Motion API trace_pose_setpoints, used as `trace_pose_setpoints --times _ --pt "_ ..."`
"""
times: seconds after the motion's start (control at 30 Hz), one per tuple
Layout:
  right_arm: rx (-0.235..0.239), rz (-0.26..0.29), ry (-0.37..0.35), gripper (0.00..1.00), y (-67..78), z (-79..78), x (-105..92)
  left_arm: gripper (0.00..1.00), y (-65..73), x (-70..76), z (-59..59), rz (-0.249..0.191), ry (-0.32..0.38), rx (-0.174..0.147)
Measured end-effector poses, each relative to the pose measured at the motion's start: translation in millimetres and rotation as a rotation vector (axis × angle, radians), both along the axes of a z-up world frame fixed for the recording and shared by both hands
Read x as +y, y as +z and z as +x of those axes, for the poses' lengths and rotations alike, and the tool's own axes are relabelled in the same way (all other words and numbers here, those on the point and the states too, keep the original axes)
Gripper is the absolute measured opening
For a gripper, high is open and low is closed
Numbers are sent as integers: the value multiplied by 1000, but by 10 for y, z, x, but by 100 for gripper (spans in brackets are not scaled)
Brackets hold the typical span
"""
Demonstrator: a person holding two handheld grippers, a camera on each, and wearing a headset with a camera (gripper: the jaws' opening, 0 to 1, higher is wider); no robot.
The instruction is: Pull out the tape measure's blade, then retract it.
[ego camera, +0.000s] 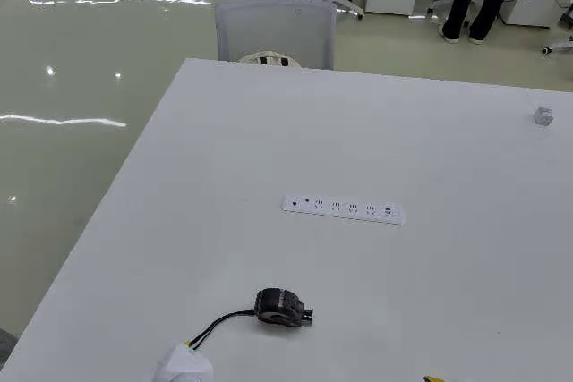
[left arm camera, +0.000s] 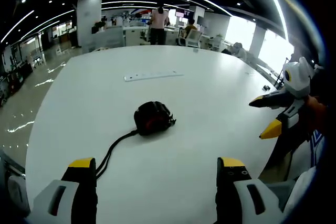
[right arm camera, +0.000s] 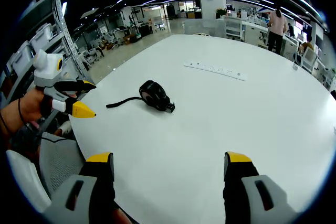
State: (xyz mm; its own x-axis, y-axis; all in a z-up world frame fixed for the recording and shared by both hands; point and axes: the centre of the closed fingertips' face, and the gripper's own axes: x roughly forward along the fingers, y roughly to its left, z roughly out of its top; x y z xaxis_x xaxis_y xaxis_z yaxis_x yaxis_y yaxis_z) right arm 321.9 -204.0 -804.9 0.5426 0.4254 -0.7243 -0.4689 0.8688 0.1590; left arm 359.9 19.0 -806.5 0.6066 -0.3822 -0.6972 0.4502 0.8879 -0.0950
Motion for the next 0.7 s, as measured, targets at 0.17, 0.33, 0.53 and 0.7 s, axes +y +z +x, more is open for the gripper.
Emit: trace_pose_setpoints --times 0.17,0.33,0.53,0.7 --pt "4 2 2 87 -15 44 16 92 -13 -10 43 3 -4 -1" --pt "7 0 6 87 -47 87 23 91 -26 -31 98 4 -11 1" --pt "12 0 5 87 -82 157 27 91 -38 -73 186 7 -27 -4" --pt "14 0 9 86 -102 208 36 90 -32 -106 239 7 -36 -6"
